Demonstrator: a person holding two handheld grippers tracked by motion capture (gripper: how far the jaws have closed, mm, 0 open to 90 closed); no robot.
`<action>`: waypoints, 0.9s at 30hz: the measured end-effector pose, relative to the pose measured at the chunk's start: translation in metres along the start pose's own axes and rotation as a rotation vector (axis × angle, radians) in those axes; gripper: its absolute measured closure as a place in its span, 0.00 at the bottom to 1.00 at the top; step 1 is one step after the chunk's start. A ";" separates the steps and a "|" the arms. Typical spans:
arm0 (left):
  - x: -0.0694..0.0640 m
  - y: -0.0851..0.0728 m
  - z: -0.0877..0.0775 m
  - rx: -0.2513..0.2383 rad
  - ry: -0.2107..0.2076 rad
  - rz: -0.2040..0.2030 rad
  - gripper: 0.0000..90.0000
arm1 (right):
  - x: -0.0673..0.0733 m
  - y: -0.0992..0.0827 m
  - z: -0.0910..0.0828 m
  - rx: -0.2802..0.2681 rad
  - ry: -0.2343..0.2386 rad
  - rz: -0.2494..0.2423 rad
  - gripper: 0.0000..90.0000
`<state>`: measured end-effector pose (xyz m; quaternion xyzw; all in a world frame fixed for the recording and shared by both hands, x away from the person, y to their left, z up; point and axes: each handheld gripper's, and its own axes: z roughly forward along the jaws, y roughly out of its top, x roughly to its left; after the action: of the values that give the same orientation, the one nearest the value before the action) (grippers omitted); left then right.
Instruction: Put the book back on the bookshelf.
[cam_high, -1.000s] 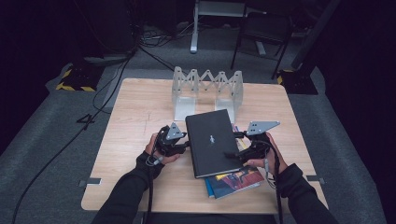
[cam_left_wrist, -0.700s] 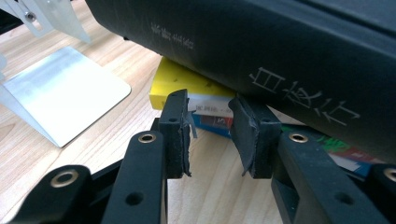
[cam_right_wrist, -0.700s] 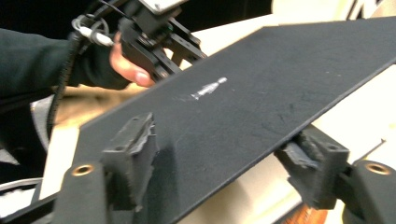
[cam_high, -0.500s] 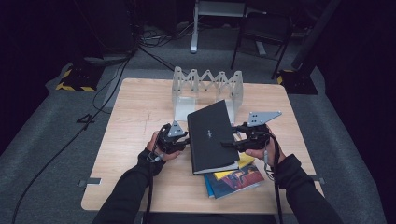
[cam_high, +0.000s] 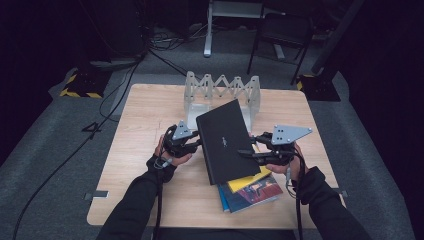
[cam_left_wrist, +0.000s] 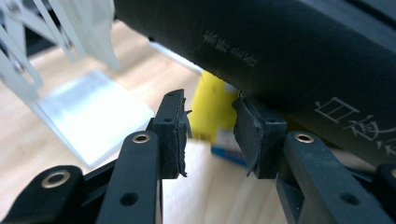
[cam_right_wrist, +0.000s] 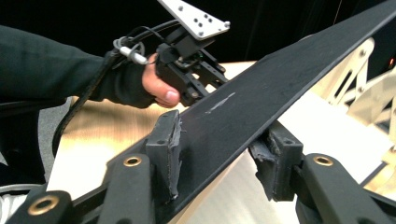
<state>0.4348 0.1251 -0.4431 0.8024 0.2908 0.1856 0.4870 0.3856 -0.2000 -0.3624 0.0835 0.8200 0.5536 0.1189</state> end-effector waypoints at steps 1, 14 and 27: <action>0.002 0.003 -0.001 -0.018 -0.011 -0.002 0.70 | 0.001 0.001 -0.002 -0.001 0.007 -0.019 0.60; -0.021 0.033 -0.017 -0.145 -0.036 0.052 0.81 | 0.035 0.010 -0.018 0.111 -0.017 -0.198 0.68; -0.038 0.024 -0.053 -0.099 0.004 0.071 0.56 | 0.056 -0.017 -0.028 0.007 -0.045 -0.141 0.79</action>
<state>0.3812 0.1277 -0.3981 0.7868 0.2536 0.2186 0.5184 0.3236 -0.2162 -0.3735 0.0383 0.8230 0.5388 0.1755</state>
